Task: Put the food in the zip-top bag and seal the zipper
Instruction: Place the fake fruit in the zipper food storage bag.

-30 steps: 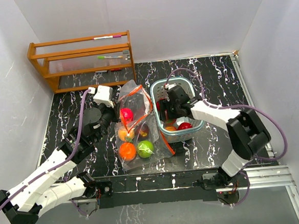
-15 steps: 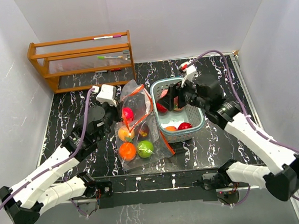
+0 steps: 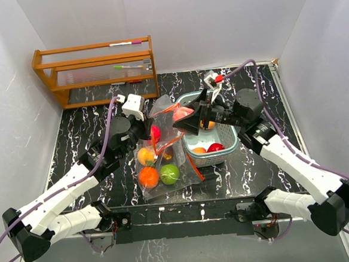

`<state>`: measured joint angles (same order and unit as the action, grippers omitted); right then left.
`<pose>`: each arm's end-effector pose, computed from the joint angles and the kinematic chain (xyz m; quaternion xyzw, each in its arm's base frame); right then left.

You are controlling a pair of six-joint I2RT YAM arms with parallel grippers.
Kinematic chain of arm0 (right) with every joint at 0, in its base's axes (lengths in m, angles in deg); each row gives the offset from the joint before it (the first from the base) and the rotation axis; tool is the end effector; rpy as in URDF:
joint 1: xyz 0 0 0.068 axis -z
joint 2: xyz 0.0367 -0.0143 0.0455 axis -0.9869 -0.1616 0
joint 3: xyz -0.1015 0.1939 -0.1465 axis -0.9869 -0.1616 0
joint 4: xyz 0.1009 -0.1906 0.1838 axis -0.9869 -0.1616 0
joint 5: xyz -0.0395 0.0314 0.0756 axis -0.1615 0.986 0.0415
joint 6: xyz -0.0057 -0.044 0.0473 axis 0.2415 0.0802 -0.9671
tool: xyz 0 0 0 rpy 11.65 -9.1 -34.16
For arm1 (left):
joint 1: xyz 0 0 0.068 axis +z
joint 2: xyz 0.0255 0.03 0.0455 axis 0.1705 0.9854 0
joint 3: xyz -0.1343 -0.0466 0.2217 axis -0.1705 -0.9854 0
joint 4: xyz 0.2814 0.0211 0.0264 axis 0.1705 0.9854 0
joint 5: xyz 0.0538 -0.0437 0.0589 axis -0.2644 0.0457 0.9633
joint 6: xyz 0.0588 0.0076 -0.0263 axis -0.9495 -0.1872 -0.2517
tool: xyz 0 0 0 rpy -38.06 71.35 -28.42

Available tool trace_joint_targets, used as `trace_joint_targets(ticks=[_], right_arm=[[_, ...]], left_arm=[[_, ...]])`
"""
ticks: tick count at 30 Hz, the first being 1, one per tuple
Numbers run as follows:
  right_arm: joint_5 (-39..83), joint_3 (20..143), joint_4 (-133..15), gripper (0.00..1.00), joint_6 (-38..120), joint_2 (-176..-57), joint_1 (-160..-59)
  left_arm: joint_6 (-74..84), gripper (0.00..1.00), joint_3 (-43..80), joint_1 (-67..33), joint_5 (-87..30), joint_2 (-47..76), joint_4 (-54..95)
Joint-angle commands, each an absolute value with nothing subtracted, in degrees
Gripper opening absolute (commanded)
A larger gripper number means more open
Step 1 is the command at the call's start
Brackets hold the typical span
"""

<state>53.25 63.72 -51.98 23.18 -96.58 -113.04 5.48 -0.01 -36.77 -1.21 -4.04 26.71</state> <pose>0.2223 0.1782 0.3856 -0.2833 0.6330 0.5266 0.4917 0.1992 -0.1866 0.3563 0.1170 0.7381 -0.2097 0.6305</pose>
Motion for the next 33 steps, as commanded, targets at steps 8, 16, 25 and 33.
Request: trace_joint_targets(ticks=[8, 16, 25, 33], right_arm=[[48.0, 63.7, -42.6, 0.58, 20.5, -106.6, -118.1], [25.5, 69.7, -56.9, 0.88, 25.6, -112.0, -121.6], [21.6, 70.9, -58.3, 0.98, 25.6, -110.5, -123.2], [15.4, 69.1, -69.3, 0.98, 24.1, -97.5, -123.9]], left_arm=[[9.2, 0.00, 2.9, -36.4, -6.3, -4.6, 23.6], [9.9, 0.00, 3.0, -36.4, -8.3, -5.6, 23.2], [10.2, 0.00, 2.6, -36.4, -8.3, -6.1, 24.0], [6.0, 0.00, 3.3, -36.4, -3.5, -7.8, 27.9]])
